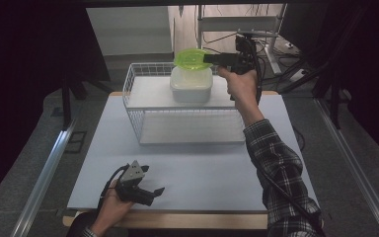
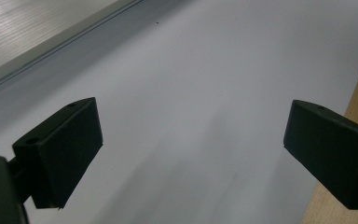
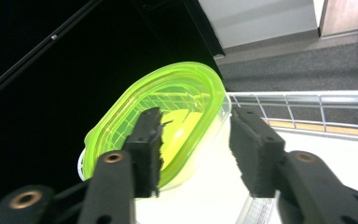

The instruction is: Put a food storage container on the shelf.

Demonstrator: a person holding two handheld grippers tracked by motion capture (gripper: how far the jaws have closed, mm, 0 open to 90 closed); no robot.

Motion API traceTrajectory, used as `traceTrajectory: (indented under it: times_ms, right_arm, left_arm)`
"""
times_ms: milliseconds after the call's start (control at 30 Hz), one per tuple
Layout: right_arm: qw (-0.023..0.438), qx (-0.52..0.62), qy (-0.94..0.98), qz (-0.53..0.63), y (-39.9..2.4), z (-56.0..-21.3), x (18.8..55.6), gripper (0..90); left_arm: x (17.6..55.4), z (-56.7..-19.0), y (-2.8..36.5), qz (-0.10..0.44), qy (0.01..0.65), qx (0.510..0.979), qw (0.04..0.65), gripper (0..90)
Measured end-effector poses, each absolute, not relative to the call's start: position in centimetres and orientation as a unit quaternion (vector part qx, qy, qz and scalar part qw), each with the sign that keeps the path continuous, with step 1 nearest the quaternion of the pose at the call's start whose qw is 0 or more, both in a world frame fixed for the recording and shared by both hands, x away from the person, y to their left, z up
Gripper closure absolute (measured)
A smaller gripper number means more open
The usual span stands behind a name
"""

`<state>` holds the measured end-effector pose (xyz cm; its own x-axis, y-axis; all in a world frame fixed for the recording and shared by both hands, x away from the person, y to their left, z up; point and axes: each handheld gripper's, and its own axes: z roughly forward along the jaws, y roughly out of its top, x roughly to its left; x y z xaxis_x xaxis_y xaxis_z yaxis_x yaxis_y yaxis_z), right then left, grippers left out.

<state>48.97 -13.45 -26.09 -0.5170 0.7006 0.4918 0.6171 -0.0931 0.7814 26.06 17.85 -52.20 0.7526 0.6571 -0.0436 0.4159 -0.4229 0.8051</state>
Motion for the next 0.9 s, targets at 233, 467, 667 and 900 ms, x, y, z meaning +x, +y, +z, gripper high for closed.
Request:
traceTrajectory:
  times_ms: [233,467,667,900]
  right_arm:
    - [0.053,0.468,0.681,0.560,-13.4,-26.1,49.2,21.9]
    - [0.080,0.425,0.711,0.555,-13.6,-26.2,48.6,10.6]
    - [0.100,0.396,0.732,0.545,-14.0,-26.6,47.7,7.6]
    - [0.122,0.368,0.753,0.531,-14.2,-27.3,46.5,5.8]
  left_arm:
    - [26.0,-52.2,17.8,0.140,0.323,0.831,0.431,4.1]
    - [26.1,-52.2,17.8,0.141,0.323,0.831,0.431,4.1]
    - [26.1,-52.2,17.8,0.141,0.323,0.831,0.431,4.1]
    - [26.1,-52.2,17.8,0.141,0.323,0.831,0.431,4.0]
